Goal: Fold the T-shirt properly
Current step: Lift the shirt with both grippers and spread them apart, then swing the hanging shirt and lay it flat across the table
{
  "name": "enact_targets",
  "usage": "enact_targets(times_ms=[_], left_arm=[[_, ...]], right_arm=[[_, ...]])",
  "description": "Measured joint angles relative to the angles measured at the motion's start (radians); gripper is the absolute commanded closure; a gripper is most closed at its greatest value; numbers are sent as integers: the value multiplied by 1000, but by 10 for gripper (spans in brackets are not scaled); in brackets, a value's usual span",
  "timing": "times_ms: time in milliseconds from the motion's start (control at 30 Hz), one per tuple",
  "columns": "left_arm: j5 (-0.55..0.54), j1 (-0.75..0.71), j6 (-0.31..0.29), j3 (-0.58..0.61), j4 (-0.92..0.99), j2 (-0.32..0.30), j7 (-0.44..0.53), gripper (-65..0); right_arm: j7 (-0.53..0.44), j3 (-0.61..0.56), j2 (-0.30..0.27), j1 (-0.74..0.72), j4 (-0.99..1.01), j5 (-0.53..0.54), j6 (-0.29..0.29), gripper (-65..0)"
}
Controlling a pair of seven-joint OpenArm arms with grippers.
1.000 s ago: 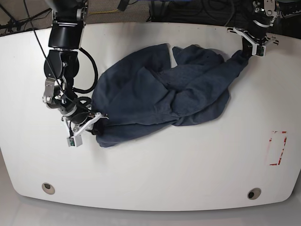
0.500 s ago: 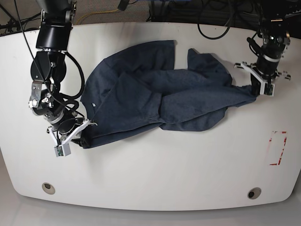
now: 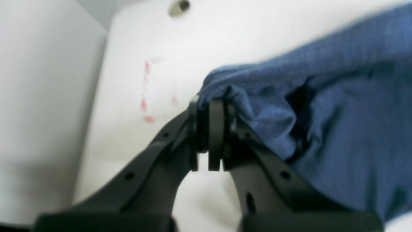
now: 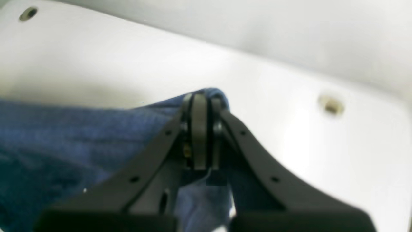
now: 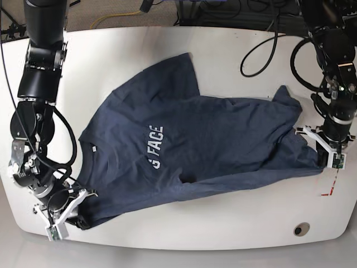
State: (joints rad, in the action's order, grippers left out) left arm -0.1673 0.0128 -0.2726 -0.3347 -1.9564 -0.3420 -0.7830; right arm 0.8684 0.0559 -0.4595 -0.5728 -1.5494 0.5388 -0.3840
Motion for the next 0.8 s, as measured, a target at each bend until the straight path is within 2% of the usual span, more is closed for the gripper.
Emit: enact_targets(times_ms=[167, 300, 467, 533, 600, 700, 800], left_arm=[[-1, 136, -2, 3, 0, -56, -11, 0], [-19, 256, -10, 5, -3, -116, -43, 0], [-17, 400, -10, 5, -3, -180, -47, 0], [-18, 433, -11, 5, -4, -209, -47, 0], [-27, 467, -36, 5, -3, -239, -47, 0], [-27, 524, -86, 2, -7, -248, -58, 0], [-18, 534, -126, -3, -14, -249, -149, 0]], right_arm=[[9, -38, -35, -129, 36, 8, -10, 0], [53, -79, -66, -259, 45, 8, -9, 0], [55, -126, -82, -413, 69, 19, -67, 0], [105, -128, -81, -460, 72, 26, -86, 0], [124, -127, -85, -499, 79, 24, -90, 0], [120, -127, -113, -534, 77, 32, -96, 0], [143, -125, -142, -522, 42, 15, -95, 0]])
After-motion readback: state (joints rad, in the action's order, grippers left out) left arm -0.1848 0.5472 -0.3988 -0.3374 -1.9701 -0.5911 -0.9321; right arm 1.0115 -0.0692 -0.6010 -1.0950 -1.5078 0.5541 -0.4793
